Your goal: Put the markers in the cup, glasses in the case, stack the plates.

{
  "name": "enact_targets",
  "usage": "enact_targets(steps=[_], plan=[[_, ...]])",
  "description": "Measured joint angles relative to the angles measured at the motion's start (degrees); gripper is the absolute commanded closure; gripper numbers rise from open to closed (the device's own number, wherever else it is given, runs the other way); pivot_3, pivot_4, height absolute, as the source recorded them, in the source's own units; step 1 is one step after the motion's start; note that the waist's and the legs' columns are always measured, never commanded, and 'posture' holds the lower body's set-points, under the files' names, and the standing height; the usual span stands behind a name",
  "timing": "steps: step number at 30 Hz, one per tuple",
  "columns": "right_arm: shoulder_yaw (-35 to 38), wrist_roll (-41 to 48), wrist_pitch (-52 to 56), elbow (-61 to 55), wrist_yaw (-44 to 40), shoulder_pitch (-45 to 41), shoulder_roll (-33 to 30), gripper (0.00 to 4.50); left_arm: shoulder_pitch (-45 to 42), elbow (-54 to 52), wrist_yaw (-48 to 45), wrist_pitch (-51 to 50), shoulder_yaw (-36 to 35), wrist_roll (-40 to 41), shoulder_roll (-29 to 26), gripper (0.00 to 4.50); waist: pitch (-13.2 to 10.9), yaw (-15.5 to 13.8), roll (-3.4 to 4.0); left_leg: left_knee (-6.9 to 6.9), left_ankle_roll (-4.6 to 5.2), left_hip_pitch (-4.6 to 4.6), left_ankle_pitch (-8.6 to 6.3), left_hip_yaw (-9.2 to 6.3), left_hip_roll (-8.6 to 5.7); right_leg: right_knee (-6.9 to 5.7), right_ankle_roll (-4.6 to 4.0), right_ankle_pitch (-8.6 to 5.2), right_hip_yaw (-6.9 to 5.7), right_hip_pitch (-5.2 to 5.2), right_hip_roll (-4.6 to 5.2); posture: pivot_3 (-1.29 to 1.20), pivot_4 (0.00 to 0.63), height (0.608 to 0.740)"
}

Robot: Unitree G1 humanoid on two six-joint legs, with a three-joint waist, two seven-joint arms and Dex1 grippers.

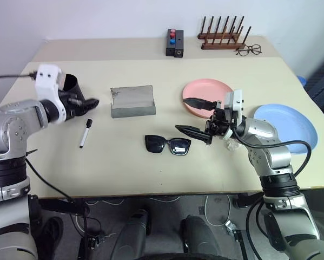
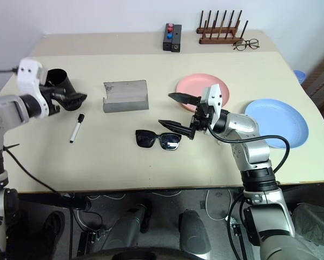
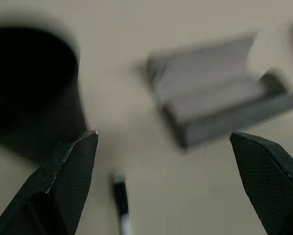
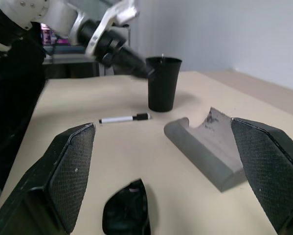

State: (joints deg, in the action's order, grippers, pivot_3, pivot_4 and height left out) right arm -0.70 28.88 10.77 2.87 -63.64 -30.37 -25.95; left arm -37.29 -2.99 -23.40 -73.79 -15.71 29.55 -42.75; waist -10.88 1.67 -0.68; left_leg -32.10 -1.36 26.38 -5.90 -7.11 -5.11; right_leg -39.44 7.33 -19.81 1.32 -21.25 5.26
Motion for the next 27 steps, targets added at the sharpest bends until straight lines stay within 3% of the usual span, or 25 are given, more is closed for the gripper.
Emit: enact_targets(steps=[7, 20, 27], plan=[[0.1, 0.1, 0.0, 0.0, -0.8, 0.1, -0.1, 0.0, -1.3, 6.7, 2.6, -5.5, 0.8, -1.7, 1.5, 0.06, 0.0, -0.8, -0.01, -0.03, -0.03, -0.01, 0.01, 0.01, -0.02, 0.01, 0.0, 0.0, 0.0, -0.03, 0.03, 0.0, 0.15, 0.74], [0.0, -0.5, -0.5, -0.4, 0.4, 0.8, 0.3, 0.0, -11.9, 27.1, -2.9, -0.2, 11.6, -7.1, 2.9, 0.06, 0.0, -0.8, -0.02, 0.0, -0.06, 0.01, 0.03, 0.03, -0.04, 0.02, 0.0, 0.0, -0.01, 0.0, 0.06, 0.0, 0.15, 0.74], [-0.1, -0.7, -1.1, -0.5, 1.2, 1.6, 0.6, 0.0, -15.4, 34.5, -6.5, 8.4, 17.2, -12.4, 3.2, 0.06, 0.0, -0.7, -0.01, 0.0, -0.05, 0.01, 0.03, 0.05, -0.04, 0.02, 0.0, 0.0, -0.01, 0.0, 0.07, 0.0, 0.15, 0.74]])
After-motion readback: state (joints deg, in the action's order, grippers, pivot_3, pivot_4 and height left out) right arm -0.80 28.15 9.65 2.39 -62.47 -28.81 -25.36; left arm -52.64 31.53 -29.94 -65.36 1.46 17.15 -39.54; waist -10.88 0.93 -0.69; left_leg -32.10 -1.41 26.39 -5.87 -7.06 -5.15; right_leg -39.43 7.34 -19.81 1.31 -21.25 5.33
